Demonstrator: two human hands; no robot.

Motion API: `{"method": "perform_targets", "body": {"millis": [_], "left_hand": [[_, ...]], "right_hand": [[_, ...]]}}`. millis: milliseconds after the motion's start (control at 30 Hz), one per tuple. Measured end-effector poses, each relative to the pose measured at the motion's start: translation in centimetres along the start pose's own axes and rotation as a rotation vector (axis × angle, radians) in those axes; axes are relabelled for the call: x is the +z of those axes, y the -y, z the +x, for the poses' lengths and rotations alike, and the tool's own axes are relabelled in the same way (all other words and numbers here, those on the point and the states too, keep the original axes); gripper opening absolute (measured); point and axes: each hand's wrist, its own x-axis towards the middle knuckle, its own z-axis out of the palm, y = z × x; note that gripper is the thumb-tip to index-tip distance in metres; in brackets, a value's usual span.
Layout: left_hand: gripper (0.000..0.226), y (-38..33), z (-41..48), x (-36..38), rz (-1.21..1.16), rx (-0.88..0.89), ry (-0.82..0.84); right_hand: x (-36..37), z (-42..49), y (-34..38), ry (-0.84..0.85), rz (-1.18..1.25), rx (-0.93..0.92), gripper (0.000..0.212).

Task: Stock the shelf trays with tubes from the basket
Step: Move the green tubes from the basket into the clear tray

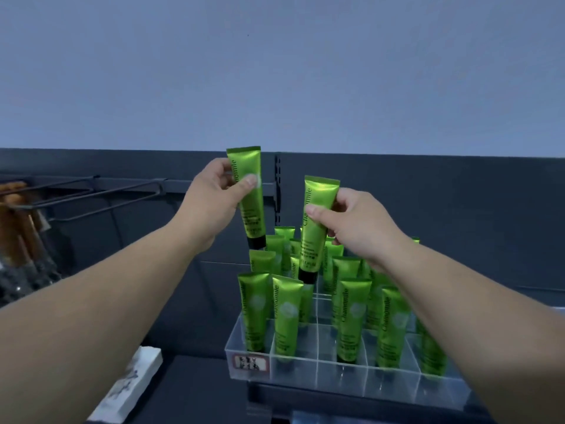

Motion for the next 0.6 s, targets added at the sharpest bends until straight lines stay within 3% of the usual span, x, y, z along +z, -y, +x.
{"method": "perform_targets", "body": {"millis": [133, 333, 600], "left_hand": [[0.014, 1.6, 0.7, -1.1, -0.014, 0.005, -0.003], [0.015, 3.8, 2.4, -2.4, -0.087, 0.002, -0.023], [0.012, 7.3, 2.2, -2.3, -0.028, -0.109, 0.191]], "right_hand": [[1.4, 0.9, 0.5, -0.120, -0.018, 0.018, 0.027], [1.9, 3.0, 1.0, -0.272, 0.014, -0.035, 0.017], [2.8, 3.7, -0.6, -0.033, -0.293, 0.148, 0.036]]}}
